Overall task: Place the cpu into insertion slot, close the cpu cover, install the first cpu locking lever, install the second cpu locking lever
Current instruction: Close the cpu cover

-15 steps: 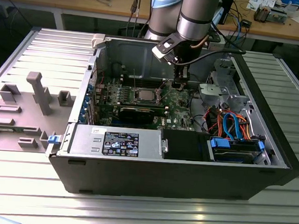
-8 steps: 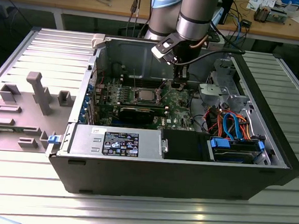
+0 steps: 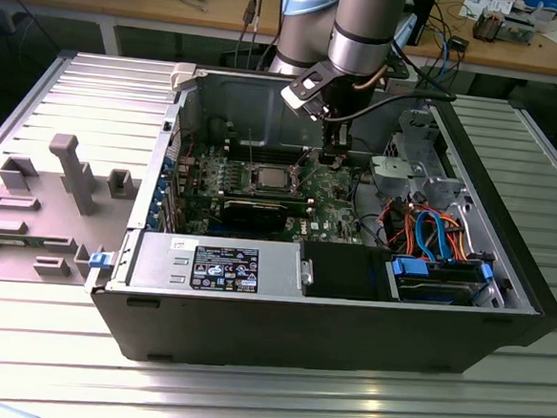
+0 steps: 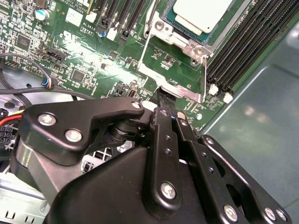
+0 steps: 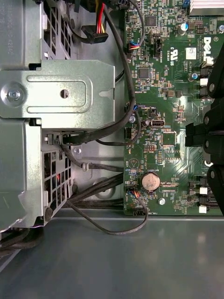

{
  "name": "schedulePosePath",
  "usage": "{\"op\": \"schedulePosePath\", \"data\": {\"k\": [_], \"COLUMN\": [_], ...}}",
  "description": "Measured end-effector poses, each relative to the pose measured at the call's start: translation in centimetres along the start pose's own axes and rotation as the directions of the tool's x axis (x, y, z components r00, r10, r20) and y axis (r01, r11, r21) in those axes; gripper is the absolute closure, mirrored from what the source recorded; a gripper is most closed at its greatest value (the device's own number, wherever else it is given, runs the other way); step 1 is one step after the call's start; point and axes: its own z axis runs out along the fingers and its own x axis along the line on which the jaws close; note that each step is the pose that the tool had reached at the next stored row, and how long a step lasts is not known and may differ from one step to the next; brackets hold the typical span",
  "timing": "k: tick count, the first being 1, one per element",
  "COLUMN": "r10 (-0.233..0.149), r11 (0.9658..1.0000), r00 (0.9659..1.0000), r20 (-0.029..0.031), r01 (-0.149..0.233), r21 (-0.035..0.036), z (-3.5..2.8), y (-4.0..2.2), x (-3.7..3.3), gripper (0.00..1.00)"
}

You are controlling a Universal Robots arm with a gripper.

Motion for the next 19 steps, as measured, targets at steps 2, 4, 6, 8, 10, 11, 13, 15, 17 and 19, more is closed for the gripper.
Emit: {"op": "schedulePosePath", "data": {"k": [2,4,6,8,10,11,13,15,17,19], "r10": [0.0,0.0,0.0,0.0,0.0,0.0,0.0,0.0,0.0,0.0], "r11": [1.0,1.0,1.0,1.0,1.0,1.0,1.0,1.0,1.0,1.0], "r00": [1.0,1.0,1.0,1.0,1.0,1.0,1.0,1.0,1.0,1.0], "r20": [0.0,-0.0001,0.0,0.0,0.0001,0.0,0.0001,0.0,0.0,0.0], "r01": [0.0,0.0,0.0,0.0,0.0,0.0,0.0,0.0,0.0,0.0], "r21": [0.0,-0.0001,0.0,0.0,0.0,0.0,0.0,0.0,0.0,0.0], "z": [0.0,0.01,0.0,0.0,0.0,0.01,0.0,0.01,0.01,0.01], "y": [-0.05,-0.1,-0.14,-0.17,-0.29,-0.32,-0.36,-0.45,-0.47,-0.5], "x": [0.0,0.0,0.0,0.0,0.0,0.0,0.0,0.0,0.0,0.0], "gripper": [0.89,0.89,0.89,0.89,0.89,0.89,0.89,0.89,0.89,0.89]}}
